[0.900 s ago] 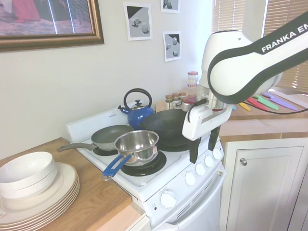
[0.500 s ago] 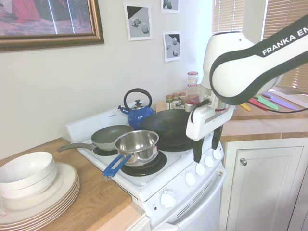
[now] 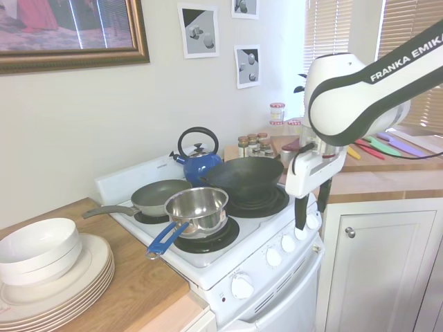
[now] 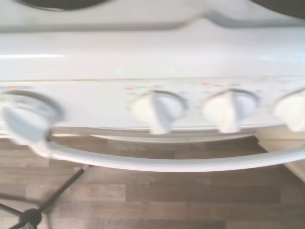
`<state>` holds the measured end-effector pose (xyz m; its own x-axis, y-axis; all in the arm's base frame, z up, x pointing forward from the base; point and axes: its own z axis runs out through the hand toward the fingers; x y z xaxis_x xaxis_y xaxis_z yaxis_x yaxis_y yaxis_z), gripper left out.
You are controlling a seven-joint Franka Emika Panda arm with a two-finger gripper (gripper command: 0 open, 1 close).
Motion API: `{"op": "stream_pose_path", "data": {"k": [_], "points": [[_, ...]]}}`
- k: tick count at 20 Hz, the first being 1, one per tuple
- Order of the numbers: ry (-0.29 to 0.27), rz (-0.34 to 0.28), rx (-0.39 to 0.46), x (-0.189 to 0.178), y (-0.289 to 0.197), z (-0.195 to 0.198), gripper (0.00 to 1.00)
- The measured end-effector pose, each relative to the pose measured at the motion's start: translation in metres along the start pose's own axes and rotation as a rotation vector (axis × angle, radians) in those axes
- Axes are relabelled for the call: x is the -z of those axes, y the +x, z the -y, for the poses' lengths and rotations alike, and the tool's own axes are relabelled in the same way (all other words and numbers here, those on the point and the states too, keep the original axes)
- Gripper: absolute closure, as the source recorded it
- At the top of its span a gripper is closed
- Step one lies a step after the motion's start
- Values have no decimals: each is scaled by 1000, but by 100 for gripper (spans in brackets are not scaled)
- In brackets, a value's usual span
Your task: Turn on the stove on the bottom right
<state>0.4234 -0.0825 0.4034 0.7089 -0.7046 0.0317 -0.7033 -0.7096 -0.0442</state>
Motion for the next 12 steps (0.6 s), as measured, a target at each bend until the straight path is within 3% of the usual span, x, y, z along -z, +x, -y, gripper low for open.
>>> {"op": "stream_pose_path", "data": {"k": [12], "points": [[-57,41,-3,-39,70,-21,0]]}}
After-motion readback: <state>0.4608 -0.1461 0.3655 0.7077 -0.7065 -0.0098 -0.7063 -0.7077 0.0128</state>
